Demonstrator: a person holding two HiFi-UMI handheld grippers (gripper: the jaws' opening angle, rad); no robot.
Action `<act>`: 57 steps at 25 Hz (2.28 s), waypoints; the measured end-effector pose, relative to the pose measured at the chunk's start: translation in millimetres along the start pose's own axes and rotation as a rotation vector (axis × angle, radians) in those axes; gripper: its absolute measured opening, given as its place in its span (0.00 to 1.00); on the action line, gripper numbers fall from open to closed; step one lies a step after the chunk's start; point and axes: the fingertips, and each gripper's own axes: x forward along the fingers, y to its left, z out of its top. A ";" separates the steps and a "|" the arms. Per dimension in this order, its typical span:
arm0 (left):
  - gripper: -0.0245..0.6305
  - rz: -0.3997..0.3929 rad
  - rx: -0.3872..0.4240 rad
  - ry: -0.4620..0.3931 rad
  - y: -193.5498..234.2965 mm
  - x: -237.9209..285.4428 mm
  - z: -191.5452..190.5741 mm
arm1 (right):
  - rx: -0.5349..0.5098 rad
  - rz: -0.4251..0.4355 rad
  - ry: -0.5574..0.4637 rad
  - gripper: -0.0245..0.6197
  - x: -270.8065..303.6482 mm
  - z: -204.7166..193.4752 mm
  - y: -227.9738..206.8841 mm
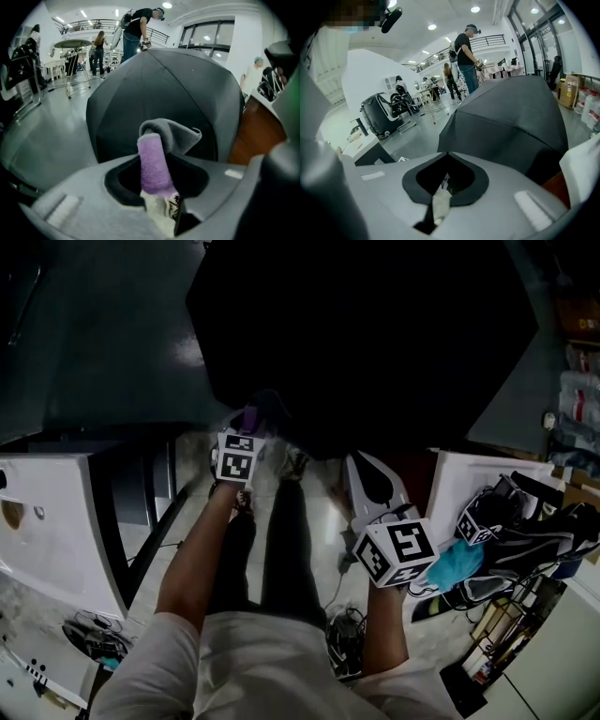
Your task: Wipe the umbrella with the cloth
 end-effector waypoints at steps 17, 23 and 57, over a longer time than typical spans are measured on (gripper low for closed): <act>0.25 -0.060 -0.013 0.088 -24.6 41.3 -72.9 | 0.041 -0.035 0.032 0.05 -5.6 -66.4 1.4; 0.24 -0.095 -0.022 0.151 -30.5 53.4 -114.9 | 0.041 -0.046 0.054 0.05 0.6 -82.1 1.7; 0.24 -0.092 0.033 -0.326 -19.7 -121.2 255.2 | -0.090 -0.063 -0.176 0.05 -54.3 141.3 -4.3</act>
